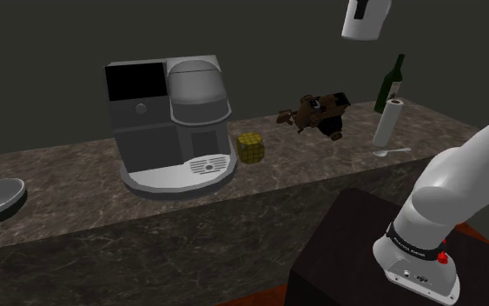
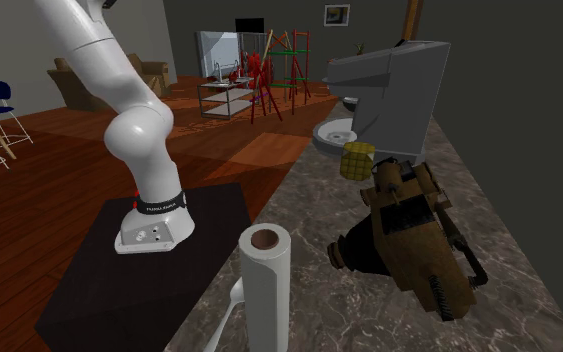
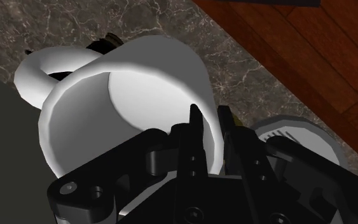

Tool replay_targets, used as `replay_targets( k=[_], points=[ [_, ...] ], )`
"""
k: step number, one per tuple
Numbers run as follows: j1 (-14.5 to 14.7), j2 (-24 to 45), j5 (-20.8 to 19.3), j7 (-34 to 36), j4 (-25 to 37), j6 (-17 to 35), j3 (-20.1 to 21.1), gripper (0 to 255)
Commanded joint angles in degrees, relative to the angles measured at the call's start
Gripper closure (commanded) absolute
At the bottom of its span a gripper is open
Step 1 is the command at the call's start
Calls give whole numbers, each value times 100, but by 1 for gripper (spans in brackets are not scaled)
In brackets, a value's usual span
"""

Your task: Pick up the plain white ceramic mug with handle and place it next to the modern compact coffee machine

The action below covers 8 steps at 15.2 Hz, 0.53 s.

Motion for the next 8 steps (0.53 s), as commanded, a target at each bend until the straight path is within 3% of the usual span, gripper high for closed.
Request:
replay_targets(
  k=[1,8],
  points=[
    [65,151,86,295,145,-4,193,255],
    [346,774,294,1354,745,5,896,255]
  ],
)
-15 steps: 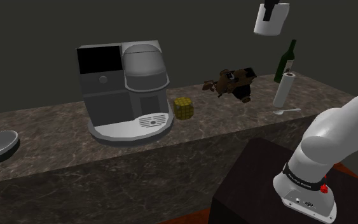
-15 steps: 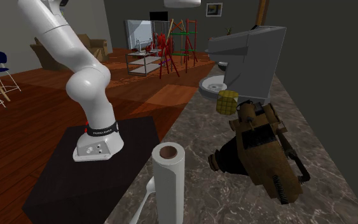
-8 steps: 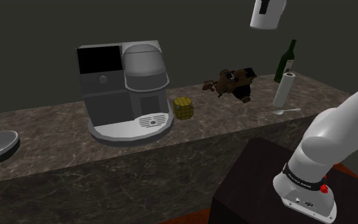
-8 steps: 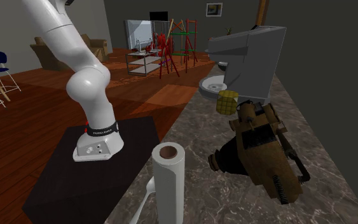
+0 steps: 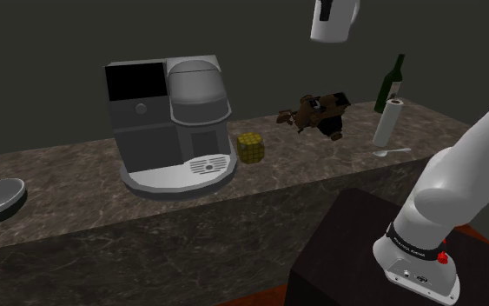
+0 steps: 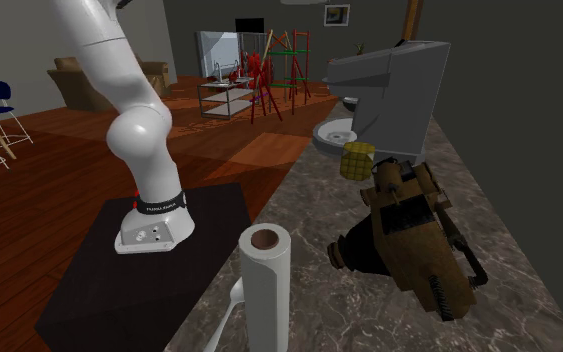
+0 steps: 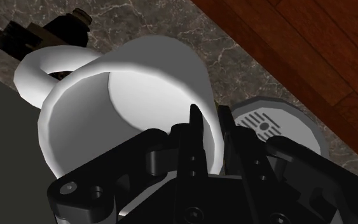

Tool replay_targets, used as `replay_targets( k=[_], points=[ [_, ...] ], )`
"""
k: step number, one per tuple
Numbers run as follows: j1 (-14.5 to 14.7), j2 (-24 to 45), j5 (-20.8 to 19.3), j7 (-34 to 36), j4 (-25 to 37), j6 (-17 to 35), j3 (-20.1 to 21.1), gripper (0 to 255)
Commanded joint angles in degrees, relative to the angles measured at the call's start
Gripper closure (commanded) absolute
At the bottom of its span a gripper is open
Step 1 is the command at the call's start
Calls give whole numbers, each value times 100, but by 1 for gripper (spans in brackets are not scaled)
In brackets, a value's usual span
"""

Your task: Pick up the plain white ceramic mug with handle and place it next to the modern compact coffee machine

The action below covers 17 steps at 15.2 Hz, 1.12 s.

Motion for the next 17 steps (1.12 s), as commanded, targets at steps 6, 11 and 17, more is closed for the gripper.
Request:
replay_targets(
  k=[6,11,17],
  points=[
    [377,966,11,1071,1104,-142,681,255],
    [813,2040,-242,1773,2524,-513,1104,255],
    [683,1232,-38,1683,814,404,1005,255]
  ],
)
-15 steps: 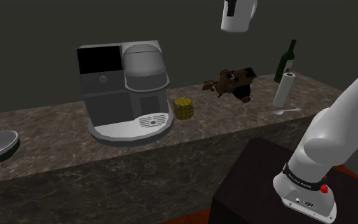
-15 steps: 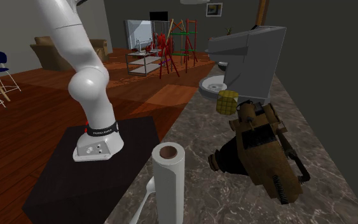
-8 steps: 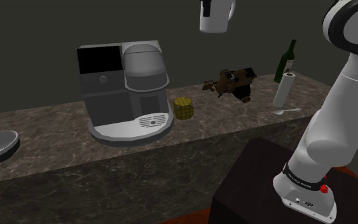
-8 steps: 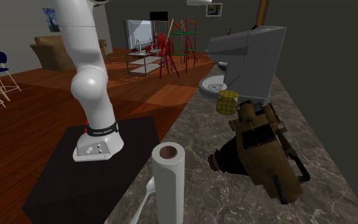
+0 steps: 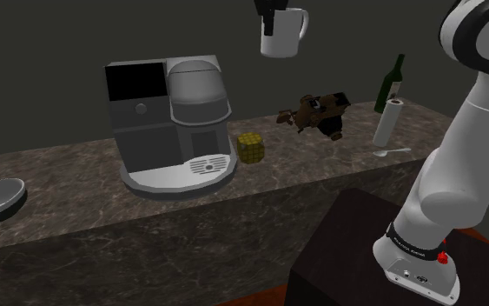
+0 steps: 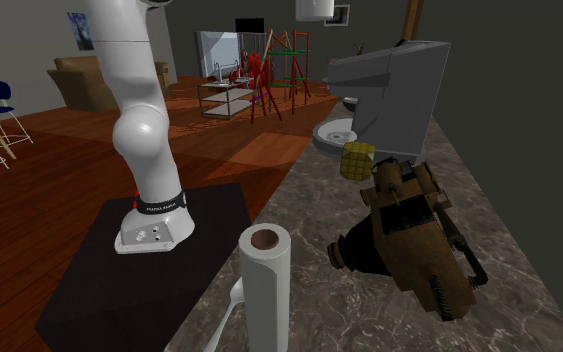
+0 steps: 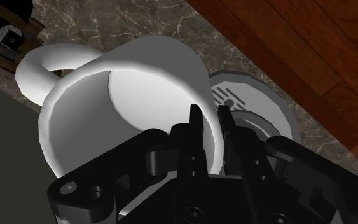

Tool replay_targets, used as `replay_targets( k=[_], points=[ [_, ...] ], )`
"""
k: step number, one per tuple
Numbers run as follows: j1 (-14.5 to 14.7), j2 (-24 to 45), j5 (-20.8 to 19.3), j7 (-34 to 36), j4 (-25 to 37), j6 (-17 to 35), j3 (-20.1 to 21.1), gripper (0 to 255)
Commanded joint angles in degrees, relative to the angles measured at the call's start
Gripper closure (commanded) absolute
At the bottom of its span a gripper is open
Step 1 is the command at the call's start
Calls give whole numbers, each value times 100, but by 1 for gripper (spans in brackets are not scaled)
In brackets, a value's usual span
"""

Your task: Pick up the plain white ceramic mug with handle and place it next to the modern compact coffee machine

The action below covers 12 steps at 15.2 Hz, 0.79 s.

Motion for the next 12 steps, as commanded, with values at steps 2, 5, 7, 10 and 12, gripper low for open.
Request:
replay_targets(
  k=[2,5,7,10,12],
  points=[
    [-35,-313,66,-38,-703,401,-37,255],
    [-51,-546,109,-65,-1258,727,-63,255],
    [-58,-681,131,-81,-1592,929,-78,255],
    [-64,-858,160,-101,-2055,1217,-95,255],
    [-65,-963,176,-112,-2343,1400,-105,255]
  ],
)
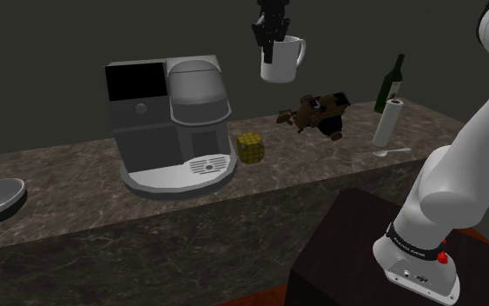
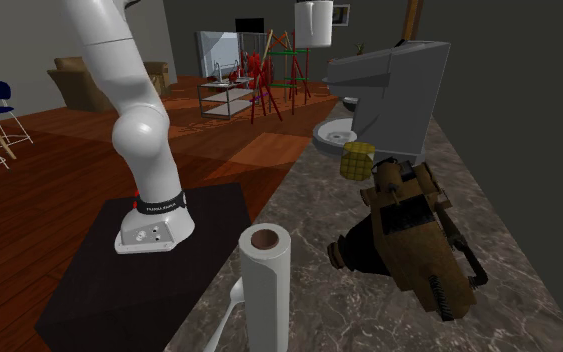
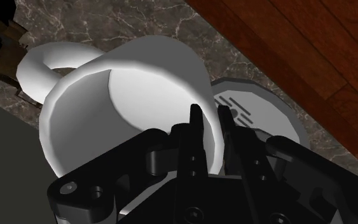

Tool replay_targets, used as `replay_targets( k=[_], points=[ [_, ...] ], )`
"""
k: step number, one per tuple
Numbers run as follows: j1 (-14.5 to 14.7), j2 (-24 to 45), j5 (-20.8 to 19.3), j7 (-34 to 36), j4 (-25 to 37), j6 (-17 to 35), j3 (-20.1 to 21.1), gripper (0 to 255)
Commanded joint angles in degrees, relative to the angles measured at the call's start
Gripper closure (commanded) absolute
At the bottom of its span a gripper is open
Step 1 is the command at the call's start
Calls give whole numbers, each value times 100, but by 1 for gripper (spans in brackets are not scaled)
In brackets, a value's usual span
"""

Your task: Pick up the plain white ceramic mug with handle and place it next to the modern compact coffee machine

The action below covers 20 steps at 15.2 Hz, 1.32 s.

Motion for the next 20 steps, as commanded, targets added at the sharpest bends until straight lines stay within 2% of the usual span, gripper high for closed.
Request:
replay_targets(
  k=[1,20],
  points=[
    [2,-91,14,-1,-270,186,-3,255],
    [16,-682,99,-58,-2414,1744,-30,255]
  ],
)
